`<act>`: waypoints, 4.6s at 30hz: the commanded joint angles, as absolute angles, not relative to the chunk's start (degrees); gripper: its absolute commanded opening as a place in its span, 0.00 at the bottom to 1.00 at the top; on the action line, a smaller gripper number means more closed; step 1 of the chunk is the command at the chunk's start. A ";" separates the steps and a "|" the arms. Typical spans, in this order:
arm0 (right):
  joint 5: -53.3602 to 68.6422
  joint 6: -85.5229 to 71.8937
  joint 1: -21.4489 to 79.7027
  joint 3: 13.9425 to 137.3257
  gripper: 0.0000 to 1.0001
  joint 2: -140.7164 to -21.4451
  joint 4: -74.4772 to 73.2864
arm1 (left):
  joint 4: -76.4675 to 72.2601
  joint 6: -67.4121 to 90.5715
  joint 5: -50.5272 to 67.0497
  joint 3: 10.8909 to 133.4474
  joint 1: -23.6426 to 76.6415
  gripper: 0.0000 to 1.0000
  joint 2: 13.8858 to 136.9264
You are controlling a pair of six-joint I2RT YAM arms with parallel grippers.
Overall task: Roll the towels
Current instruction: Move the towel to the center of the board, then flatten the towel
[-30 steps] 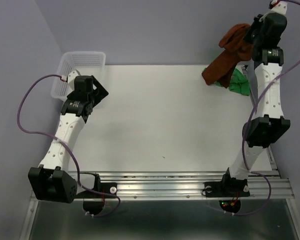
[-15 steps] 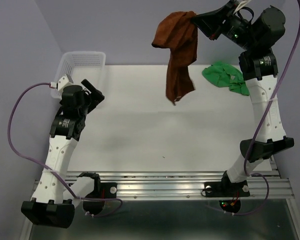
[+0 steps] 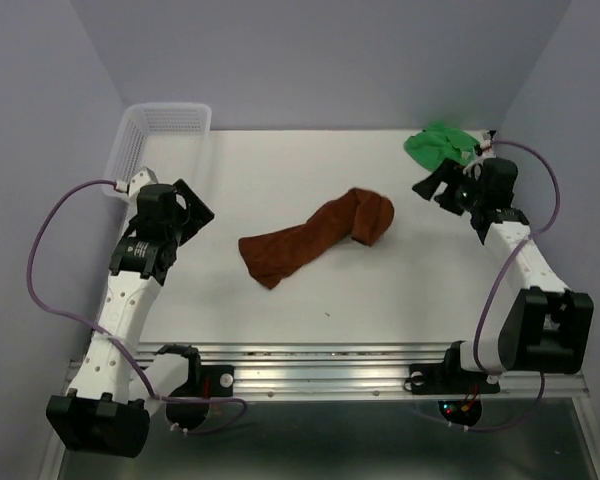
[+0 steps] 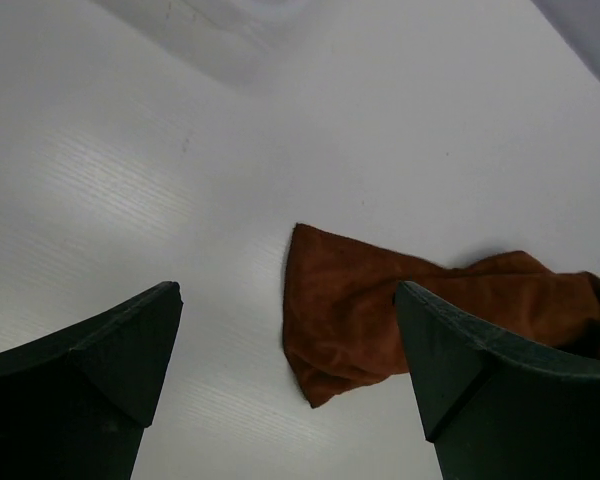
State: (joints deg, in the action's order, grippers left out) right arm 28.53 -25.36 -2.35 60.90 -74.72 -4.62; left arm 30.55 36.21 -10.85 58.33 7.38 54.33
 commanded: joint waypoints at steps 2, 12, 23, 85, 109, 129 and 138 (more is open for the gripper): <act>9.16 -22.42 -7.73 55.53 1.00 -80.76 -18.60 | 29.45 34.81 -5.38 53.97 7.12 0.99 57.56; 2.48 -15.03 1.48 56.86 1.00 -70.66 -25.13 | 20.75 39.37 5.19 40.00 9.31 0.99 59.59; -11.58 -13.71 25.91 58.62 1.00 -81.11 -28.30 | 10.29 41.66 1.93 43.85 10.46 0.87 74.59; -45.86 -7.04 26.37 76.09 0.01 -71.21 -26.81 | 10.10 32.35 -18.35 63.35 15.29 0.00 59.01; -44.88 -3.07 26.37 85.44 0.05 -49.91 -32.96 | 15.73 37.17 -17.84 70.33 15.29 0.00 40.77; -20.22 -7.29 10.46 77.18 1.00 -90.36 -25.05 | 17.67 40.95 -15.21 66.10 16.61 0.99 77.28; -7.84 -16.44 10.46 62.16 1.00 -79.20 -28.04 | 17.31 46.04 -5.11 50.73 25.64 0.99 68.03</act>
State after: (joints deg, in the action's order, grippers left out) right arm -17.43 -13.23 10.24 68.73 -80.44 -27.22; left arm 15.99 42.98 -11.38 56.88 20.62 67.44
